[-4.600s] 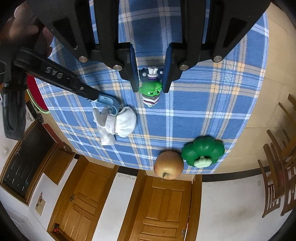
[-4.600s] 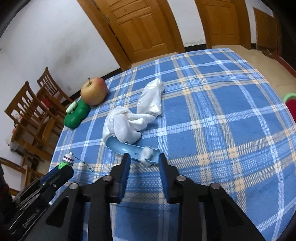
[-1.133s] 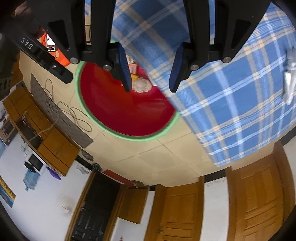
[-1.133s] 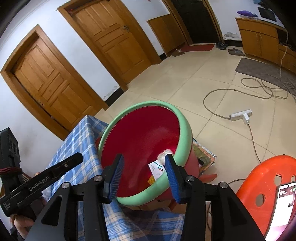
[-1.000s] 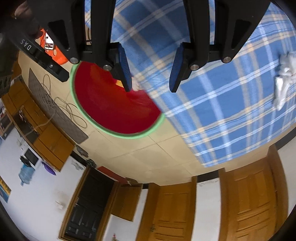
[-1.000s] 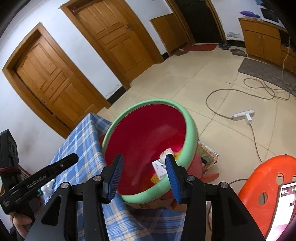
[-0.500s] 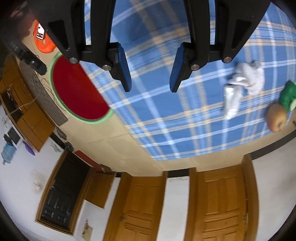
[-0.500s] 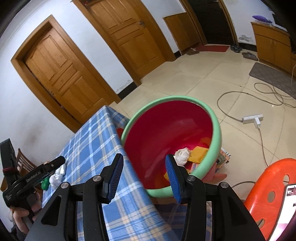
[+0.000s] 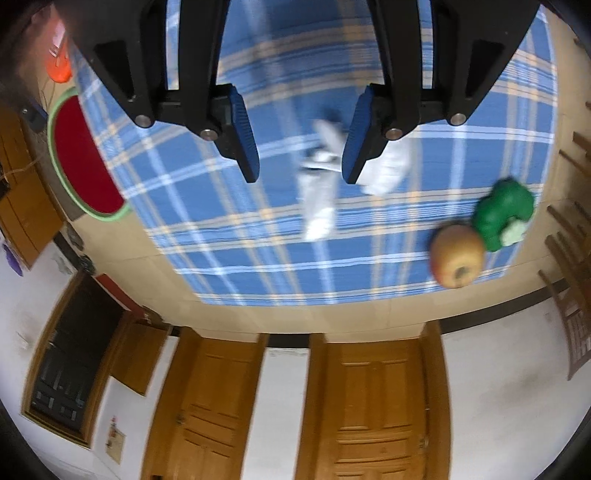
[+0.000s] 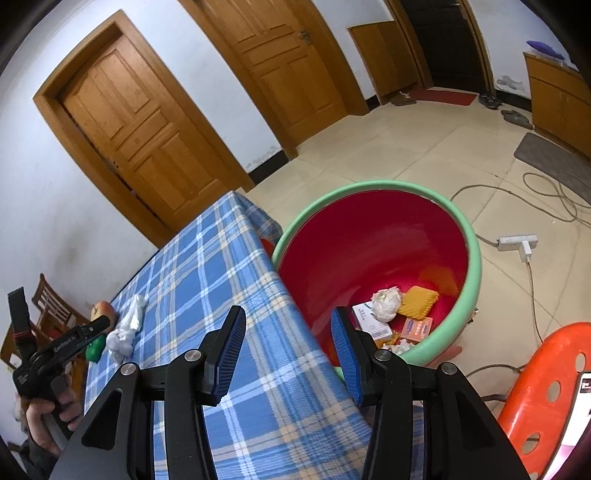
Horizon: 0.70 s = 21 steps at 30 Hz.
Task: Collect trash
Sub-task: 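Move both open tools back over the table, then grasp the white sock with the left tool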
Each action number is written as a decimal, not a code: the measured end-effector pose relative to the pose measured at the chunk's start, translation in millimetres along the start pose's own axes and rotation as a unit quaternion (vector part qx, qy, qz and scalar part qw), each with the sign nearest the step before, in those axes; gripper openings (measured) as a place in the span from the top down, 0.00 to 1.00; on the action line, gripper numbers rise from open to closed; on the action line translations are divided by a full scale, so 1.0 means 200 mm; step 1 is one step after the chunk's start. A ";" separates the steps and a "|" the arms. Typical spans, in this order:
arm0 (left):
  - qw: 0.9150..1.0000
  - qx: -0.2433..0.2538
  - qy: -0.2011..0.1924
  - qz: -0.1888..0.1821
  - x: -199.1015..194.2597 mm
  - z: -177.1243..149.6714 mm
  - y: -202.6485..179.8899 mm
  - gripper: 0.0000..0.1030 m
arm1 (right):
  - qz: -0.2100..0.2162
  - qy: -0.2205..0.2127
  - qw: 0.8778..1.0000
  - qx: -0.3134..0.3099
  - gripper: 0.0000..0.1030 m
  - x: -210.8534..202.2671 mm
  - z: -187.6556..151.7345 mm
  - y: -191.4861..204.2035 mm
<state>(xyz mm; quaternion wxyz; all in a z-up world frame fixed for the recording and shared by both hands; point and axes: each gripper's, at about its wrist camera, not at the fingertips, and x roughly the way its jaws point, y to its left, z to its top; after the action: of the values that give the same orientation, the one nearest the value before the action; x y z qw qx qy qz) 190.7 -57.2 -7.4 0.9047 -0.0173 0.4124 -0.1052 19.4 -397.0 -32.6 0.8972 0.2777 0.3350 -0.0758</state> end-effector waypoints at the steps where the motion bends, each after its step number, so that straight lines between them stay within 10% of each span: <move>1: 1.000 -0.002 0.000 0.011 0.01 0.00 0.03 0.54 | 0.001 0.001 1.000 -0.003 0.52 0.00 0.00 0.01; 21: 0.996 -0.073 0.036 -0.019 0.23 -0.10 0.29 0.59 | 0.014 0.045 0.995 -0.084 0.52 0.18 -0.02 0.41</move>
<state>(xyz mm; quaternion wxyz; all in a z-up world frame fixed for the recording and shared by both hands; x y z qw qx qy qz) 215.8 -9.1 -61.1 0.8834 -0.0875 0.4510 -0.0926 70.6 -325.0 -20.8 0.9021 0.2094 0.3766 -0.0226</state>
